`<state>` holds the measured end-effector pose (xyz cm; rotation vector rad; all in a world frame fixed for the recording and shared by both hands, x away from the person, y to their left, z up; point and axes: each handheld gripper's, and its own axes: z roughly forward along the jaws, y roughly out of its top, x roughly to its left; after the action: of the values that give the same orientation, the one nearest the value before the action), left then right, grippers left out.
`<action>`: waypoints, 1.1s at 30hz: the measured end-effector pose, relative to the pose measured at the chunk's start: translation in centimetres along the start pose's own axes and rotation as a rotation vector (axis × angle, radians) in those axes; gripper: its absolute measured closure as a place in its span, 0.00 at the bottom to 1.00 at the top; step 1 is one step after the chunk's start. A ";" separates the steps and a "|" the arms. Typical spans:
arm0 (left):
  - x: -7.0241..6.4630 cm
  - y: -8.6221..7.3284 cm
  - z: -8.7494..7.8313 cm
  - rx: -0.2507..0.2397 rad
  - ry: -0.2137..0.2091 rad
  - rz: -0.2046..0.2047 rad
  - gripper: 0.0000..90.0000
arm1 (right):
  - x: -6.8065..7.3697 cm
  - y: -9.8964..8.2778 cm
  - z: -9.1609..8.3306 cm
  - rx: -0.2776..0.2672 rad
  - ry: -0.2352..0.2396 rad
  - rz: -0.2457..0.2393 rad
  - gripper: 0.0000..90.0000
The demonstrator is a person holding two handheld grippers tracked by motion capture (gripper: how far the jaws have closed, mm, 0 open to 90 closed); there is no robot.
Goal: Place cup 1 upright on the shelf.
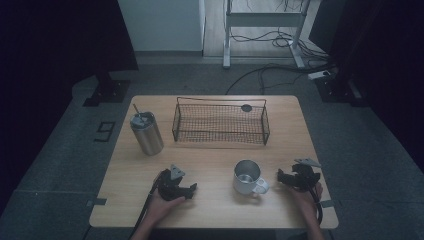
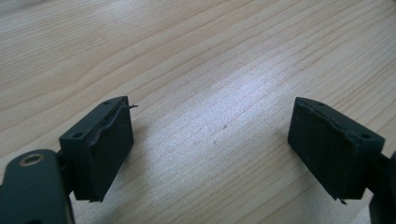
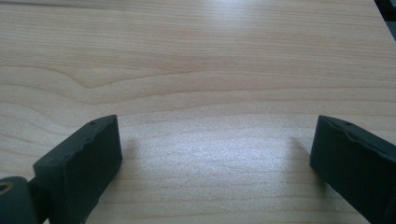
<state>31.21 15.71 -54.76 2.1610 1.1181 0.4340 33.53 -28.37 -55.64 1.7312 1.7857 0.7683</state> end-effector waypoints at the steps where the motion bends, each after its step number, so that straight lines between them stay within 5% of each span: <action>1: 0.0 0.0 0.0 0.000 0.000 0.000 0.16 | 0.0 0.0 0.0 0.000 0.000 0.000 0.02; 33: -0.1 0.0 0.1 -0.001 0.011 -0.011 0.16 | 0.3 -0.4 -0.5 -0.025 -0.011 -0.019 0.10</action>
<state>31.21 15.60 -54.77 2.1532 1.1352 0.4416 32.86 -28.11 -55.56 1.6963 1.7752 0.7687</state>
